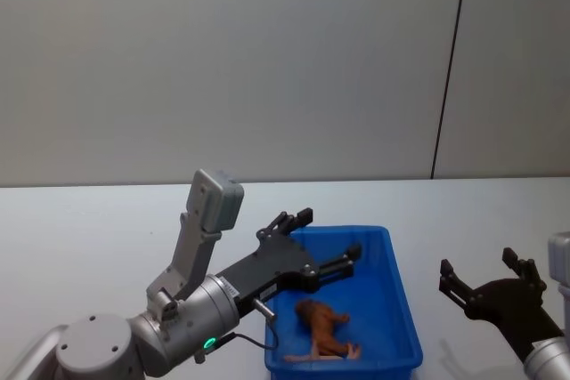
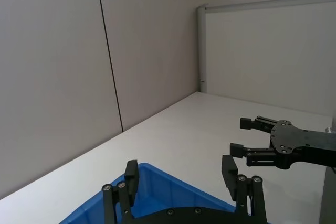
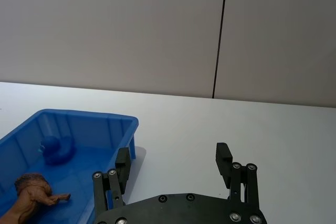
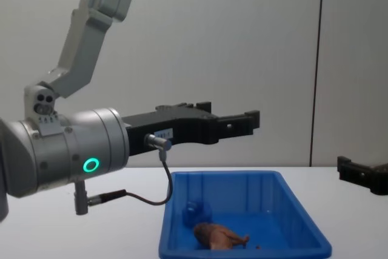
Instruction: Pick up the two dolls from the table and place them into the box.
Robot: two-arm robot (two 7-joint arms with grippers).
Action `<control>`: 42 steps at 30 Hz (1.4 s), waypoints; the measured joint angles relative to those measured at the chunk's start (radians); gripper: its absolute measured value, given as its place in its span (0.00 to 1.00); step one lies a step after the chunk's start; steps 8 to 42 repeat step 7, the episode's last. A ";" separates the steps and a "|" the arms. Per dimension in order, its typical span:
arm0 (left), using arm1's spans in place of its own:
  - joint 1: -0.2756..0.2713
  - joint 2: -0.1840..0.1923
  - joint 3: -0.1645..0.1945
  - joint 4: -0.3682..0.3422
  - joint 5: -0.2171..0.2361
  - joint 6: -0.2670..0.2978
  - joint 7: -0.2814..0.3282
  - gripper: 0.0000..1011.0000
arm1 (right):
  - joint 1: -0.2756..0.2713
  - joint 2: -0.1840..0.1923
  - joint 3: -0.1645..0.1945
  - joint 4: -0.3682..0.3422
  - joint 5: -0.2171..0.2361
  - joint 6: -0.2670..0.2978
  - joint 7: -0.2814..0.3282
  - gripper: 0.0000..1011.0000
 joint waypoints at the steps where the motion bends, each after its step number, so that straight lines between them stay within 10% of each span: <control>1: -0.001 -0.001 0.001 0.001 -0.001 -0.001 -0.002 0.99 | 0.000 0.000 0.000 0.000 0.000 0.000 0.000 0.99; 42: -0.005 -0.005 0.002 0.005 -0.002 -0.002 -0.009 0.99 | 0.000 0.000 0.000 0.000 0.000 0.000 0.000 0.99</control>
